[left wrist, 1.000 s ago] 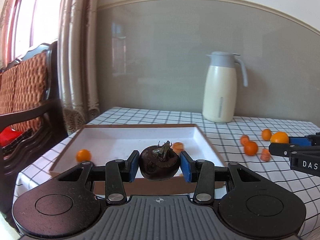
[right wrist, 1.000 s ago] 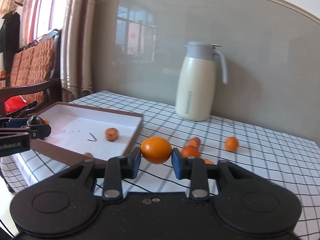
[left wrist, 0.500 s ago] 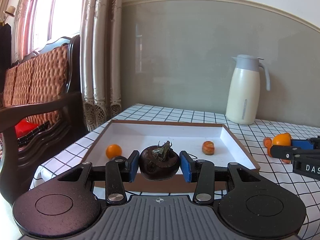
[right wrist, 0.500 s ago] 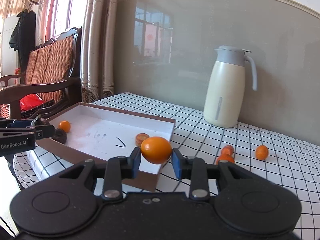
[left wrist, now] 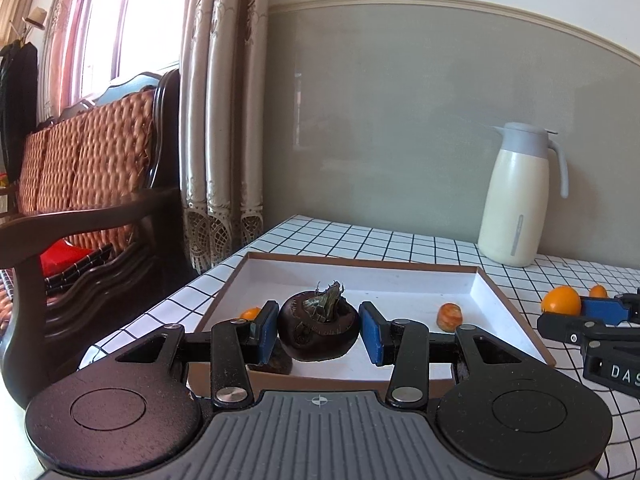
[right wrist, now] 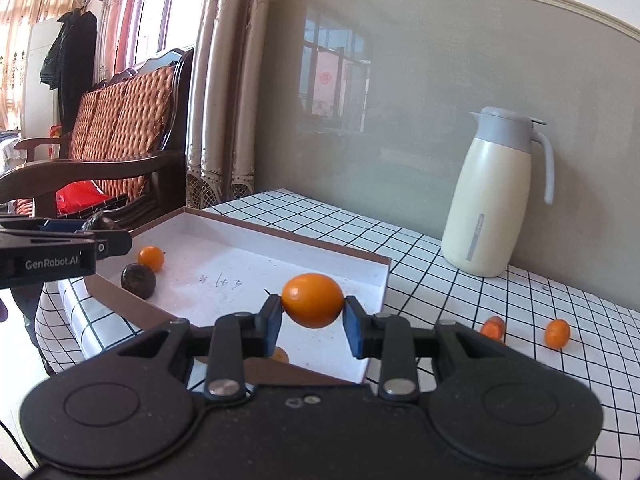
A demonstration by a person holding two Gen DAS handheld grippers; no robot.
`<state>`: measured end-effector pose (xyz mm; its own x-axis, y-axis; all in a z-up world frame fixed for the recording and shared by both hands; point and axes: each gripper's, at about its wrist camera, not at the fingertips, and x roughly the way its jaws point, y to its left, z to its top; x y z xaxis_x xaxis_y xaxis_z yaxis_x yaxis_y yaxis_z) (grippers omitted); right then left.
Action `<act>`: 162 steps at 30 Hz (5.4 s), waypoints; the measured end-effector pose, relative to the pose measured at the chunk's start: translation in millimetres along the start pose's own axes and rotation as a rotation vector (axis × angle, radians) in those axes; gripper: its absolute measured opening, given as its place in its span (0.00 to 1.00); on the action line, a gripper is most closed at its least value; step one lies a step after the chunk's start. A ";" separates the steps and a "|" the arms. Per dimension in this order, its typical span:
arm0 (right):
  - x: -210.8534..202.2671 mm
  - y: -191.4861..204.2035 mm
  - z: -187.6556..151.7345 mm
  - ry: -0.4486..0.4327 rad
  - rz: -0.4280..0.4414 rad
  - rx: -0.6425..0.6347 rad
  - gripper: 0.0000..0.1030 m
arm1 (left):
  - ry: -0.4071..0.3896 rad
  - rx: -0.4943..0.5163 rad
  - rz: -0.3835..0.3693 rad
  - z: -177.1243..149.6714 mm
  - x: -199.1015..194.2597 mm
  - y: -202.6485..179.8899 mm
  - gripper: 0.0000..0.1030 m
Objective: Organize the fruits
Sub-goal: 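Carry the mangosteen and kumquat over the white box with both tools, then open both tools to drop the mangosteen and kumquat into the box, then move both open tools back toward the remaining fruit on the table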
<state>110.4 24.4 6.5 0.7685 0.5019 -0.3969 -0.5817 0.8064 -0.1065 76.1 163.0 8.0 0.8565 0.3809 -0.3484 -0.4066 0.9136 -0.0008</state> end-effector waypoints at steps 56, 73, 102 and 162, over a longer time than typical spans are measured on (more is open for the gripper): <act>91.5 -14.8 37.9 0.037 0.031 0.008 0.24 | 0.026 -0.036 0.049 27.0 93.9 25.9 0.43; 117.4 -22.7 44.5 0.061 0.028 0.018 0.24 | 0.046 -0.057 0.060 33.7 119.9 31.1 0.43; 133.0 -43.4 46.2 0.052 -0.035 0.086 0.78 | -0.020 -0.072 0.135 32.9 126.6 27.8 1.00; -9.2 -89.6 -17.5 0.045 -0.132 0.170 0.94 | -0.002 0.034 -0.032 -10.9 0.1 -54.7 1.00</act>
<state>150.8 -57.9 3.8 0.8199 0.3771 -0.4307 -0.4207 0.9072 -0.0066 95.0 111.5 -2.2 0.8694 0.3515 -0.3473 -0.3680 0.9296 0.0197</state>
